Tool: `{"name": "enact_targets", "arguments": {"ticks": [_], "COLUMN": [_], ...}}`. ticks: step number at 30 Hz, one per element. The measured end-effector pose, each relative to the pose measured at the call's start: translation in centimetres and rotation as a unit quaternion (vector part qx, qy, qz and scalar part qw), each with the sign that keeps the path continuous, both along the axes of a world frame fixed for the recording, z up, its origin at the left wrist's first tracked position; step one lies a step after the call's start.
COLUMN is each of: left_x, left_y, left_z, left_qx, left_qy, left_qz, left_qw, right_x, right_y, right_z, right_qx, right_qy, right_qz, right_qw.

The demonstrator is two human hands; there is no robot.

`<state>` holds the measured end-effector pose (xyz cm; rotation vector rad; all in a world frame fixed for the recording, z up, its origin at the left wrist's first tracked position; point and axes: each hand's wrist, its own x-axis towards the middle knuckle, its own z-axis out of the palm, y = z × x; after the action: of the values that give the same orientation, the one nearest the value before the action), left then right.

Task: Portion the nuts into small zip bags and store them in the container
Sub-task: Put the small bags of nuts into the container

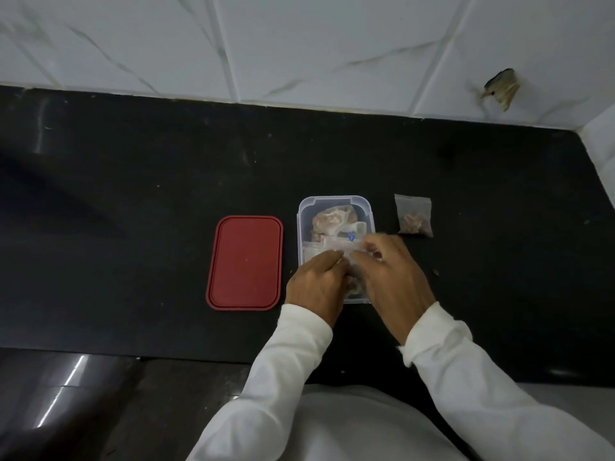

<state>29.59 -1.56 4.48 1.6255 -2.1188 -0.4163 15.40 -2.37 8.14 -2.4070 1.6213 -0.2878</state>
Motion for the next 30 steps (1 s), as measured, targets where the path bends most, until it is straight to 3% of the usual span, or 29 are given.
{"name": "enact_targets", "arguments": {"ticks": [5, 10, 23, 25, 27, 30], "left_x": [-0.4, -1.2, -2.0, -1.9, -1.7, -2.0], "left_y": [-0.2, -1.3, -3.7, -3.3, -2.3, -0.5], "left_z": [-0.1, 1.2, 3.7, 3.7, 3.6, 3.3], "left_qx": [0.061, 0.264, 0.383, 0.37, 0.329, 0.131], "left_qy": [-0.067, -0.146, -0.189, -0.185, -0.17, -0.113], "left_qz": [-0.016, -0.019, 0.0, 0.0, 0.006, 0.033], "left_qw": [0.996, 0.953, 0.904, 0.91, 0.929, 0.984], "right_x": [0.5, 1.7, 2.4, 2.0, 0.9, -2.0], "right_y": [-1.0, -1.4, -4.8, -4.1, -3.1, -1.6], "right_z": [-2.1, -0.9, -1.2, -1.1, -1.2, -2.0], "right_qx": [0.187, 0.174, 0.291, 0.276, 0.17, -0.034], "right_qy": [0.081, 0.178, 0.211, 0.194, 0.132, -0.031], "right_qz": [0.04, 0.028, 0.043, 0.052, 0.07, 0.05], "right_qw": [0.978, 0.968, 0.932, 0.94, 0.974, 0.998]}}
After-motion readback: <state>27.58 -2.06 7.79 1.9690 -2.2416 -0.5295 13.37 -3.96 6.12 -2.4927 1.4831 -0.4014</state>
